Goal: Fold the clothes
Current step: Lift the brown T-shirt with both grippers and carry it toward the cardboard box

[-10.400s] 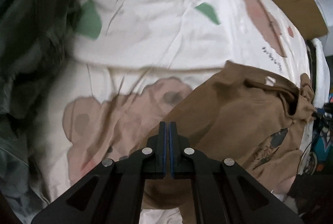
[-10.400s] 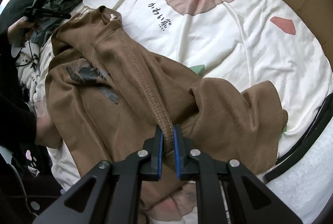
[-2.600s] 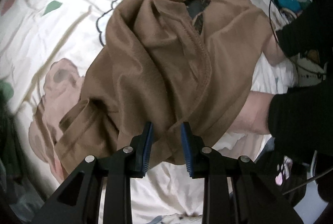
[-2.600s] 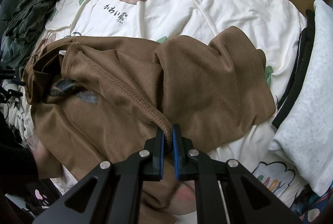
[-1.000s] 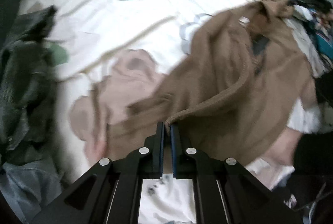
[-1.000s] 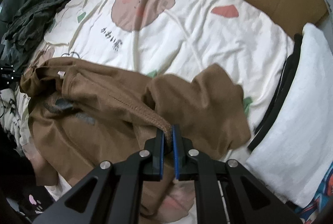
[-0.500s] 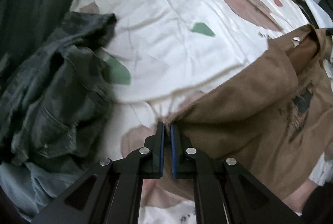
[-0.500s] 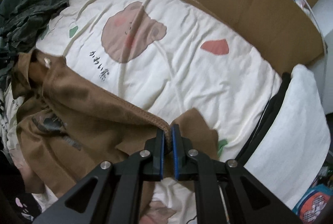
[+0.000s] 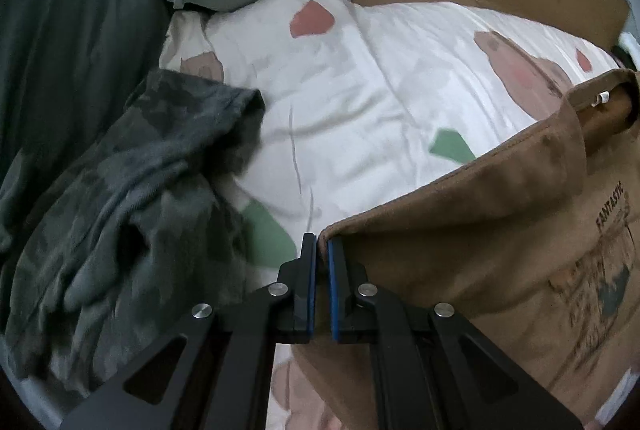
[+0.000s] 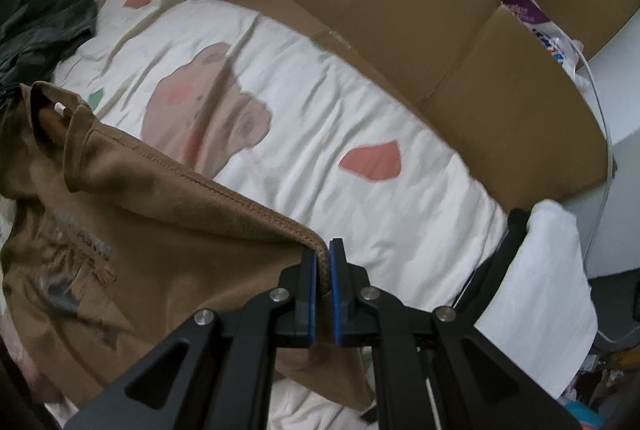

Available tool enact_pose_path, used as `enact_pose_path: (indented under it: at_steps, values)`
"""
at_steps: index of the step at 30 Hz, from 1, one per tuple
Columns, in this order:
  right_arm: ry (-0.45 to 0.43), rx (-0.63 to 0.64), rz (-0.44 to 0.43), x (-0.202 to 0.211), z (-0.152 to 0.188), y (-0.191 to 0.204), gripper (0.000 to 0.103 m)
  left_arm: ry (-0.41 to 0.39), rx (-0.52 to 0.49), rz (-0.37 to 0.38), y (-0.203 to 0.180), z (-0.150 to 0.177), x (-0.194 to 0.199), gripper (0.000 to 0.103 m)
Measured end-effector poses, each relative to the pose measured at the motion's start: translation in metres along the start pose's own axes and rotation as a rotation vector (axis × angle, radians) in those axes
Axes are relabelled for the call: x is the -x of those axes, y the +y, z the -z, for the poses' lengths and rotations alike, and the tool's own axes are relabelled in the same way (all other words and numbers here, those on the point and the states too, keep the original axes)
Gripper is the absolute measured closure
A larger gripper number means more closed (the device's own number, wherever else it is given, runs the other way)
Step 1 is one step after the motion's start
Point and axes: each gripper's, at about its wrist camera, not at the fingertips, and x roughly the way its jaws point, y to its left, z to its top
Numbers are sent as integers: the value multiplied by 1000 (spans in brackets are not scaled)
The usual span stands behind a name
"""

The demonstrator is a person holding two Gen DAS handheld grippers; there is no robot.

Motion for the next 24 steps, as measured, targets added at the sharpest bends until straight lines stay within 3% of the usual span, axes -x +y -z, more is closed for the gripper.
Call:
enact_pose_path:
  at_steps: [11,17,24]
  values:
    - [22,41,49,-45,-62,-18,98,7,68,10,15,-52,-47,98]
    - [65,52,107,-73,-88,-23,98,5,102,2,19,-71,-58,98]
    - [114,20,101,-103,-111,-28,98,-7,127,-14,26,-97,-65,98]
